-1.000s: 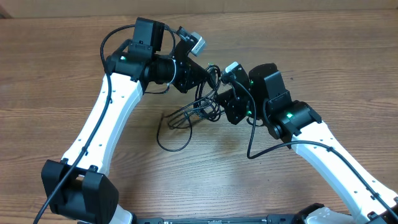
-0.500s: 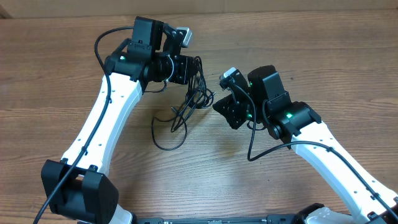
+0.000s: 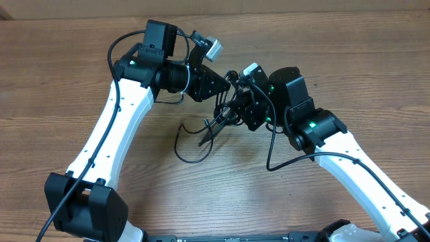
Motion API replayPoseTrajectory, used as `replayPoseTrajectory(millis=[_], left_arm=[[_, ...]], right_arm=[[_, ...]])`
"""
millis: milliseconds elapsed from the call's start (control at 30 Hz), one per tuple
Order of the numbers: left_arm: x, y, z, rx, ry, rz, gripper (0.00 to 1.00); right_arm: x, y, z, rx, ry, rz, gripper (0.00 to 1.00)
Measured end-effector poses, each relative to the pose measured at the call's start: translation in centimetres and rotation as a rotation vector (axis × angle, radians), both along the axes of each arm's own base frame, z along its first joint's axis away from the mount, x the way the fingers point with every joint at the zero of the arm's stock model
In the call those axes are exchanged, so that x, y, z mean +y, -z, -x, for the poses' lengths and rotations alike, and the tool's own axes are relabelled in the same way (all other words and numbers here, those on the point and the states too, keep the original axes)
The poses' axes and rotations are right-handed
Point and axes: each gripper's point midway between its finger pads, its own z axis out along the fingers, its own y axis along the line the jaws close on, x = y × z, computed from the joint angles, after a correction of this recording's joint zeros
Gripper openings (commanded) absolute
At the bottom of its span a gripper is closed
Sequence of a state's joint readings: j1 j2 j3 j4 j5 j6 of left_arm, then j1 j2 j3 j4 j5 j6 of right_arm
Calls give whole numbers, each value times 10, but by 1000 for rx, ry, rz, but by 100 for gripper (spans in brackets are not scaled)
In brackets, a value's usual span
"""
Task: Untangle cables
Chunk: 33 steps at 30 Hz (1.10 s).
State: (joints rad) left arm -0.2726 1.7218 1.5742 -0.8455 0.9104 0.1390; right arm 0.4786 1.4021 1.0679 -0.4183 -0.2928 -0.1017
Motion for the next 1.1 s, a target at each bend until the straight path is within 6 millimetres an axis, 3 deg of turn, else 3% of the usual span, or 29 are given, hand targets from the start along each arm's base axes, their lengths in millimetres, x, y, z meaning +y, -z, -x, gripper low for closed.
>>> replayPoseTrajectory(millis=[167,500,600,1100], left_arm=[[-3,-5,4,-7,32,31,4],[-4,-5,6,1,40,38,4],[-4,-6,7,3,45,46,4],[-4,-6,8,7,45,46,4]], right_arm=[[-6,0,-7,-24,39,27,25],[-8,-6,-15,-64,63,28,25],[-7,-9,-17,-81,63,20,4],[-3,-9,-14,-69,40,4,4]])
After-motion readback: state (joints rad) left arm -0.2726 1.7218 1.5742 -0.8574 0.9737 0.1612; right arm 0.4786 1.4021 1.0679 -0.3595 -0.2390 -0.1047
